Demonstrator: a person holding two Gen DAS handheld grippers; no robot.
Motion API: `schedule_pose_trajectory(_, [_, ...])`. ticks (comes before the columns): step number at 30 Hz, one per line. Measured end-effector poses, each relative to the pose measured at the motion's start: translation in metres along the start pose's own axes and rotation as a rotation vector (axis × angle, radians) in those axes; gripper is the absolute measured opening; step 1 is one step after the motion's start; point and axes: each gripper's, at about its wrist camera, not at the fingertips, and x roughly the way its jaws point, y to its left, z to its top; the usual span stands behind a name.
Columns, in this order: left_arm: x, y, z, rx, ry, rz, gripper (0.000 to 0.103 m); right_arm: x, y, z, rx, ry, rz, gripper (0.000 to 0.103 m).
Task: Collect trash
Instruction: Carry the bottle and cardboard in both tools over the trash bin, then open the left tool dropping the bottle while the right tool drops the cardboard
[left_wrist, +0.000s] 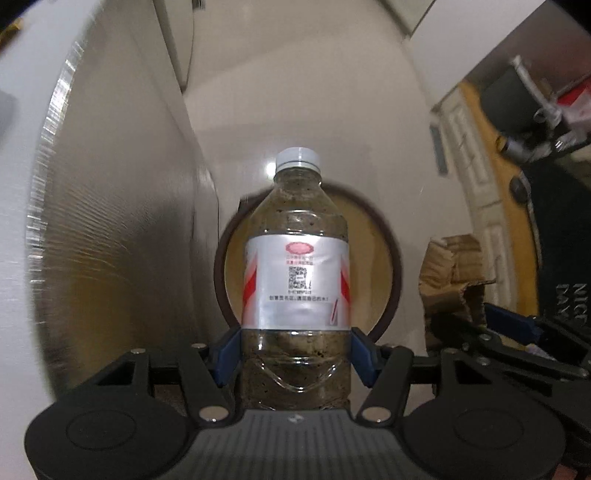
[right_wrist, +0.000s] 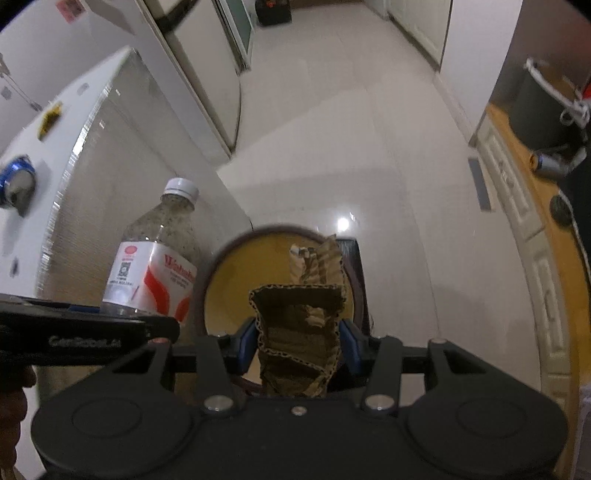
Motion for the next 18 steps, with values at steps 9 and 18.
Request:
schedule_pose_trajectory(9, [0.095,0.006,0.025,0.006,0.166,0.027,0.063,0.079,-0.013,-0.004,0.014,0.113,0.039,0.049])
schedule_pose_trajectory(18, [0.156,0.011,0.039,0.042,0.185,0.056,0.063,0.15,-0.03,0.001,0.134,0.197,0.089,0.049])
